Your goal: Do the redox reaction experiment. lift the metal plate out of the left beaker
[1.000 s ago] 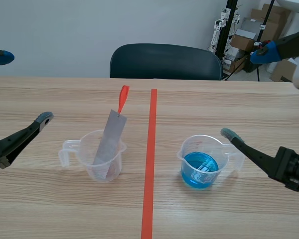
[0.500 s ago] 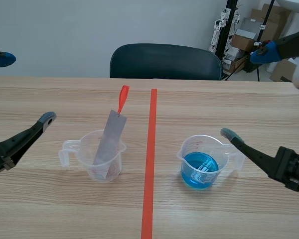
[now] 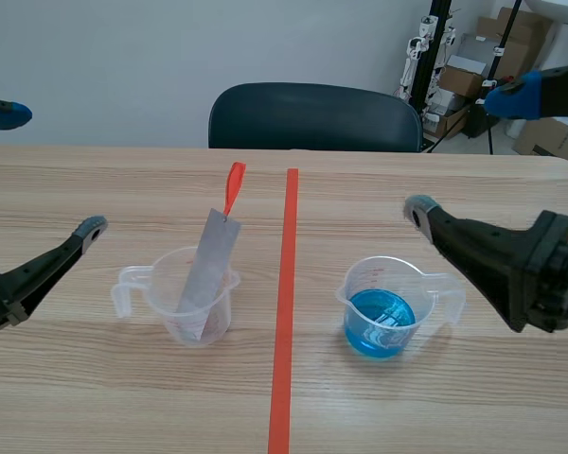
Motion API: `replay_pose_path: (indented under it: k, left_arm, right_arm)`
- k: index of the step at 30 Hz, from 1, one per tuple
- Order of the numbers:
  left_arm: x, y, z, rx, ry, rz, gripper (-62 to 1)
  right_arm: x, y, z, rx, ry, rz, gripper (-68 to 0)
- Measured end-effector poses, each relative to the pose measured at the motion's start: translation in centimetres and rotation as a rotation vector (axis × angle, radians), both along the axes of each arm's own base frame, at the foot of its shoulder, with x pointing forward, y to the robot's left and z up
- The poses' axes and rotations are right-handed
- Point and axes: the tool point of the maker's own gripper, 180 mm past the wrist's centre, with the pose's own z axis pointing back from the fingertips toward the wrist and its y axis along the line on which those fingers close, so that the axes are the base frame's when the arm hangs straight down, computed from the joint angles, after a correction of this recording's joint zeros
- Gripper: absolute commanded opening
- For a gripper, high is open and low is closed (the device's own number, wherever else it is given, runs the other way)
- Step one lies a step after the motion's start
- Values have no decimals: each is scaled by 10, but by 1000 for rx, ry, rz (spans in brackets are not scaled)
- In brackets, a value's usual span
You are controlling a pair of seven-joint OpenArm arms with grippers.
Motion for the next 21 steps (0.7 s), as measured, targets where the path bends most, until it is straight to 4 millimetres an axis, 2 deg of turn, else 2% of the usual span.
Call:
replay_pose_path:
  k: [6,12,17,21]
  left_arm:
    - [0,0,0,0,0,0,14]
    - [0,0,0,1,1,1,14]
    - [0,0,0,1,2,1,14]
    - [-3,0,-5,1,19,2,14]
  right_arm:
    - [-1,-1,-8,14,74,-11,4]
    - [1,-1,0,132,126,-37,4]
    - [-7,9,8,241,178,19,4]
    - [-7,8,10,268,192,14,4]
